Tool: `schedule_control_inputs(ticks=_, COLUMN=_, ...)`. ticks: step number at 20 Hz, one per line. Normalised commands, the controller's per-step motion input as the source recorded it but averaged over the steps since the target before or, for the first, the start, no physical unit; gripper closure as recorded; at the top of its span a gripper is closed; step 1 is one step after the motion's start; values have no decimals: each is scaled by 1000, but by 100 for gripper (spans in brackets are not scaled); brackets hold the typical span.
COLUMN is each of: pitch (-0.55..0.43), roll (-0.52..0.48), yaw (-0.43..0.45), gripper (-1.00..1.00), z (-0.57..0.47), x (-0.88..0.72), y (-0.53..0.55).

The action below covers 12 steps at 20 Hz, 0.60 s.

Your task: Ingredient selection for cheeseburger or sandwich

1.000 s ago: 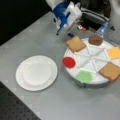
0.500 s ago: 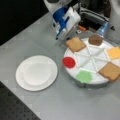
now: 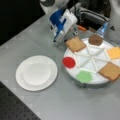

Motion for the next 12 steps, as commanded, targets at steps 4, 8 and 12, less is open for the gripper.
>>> schedule_control_inputs(ticks=4, pitch=-128, roll=294, yaw=130, gripper=-100, z=-146, x=225, y=-251)
schedule_control_inputs(ticks=8, pitch=-128, roll=293, yaw=103, gripper=-100, z=-139, x=230, y=-207)
schedule_control_inputs(ticks=12, pitch=-126, roll=271, yaw=88, gripper=100, z=-154, x=234, y=-166)
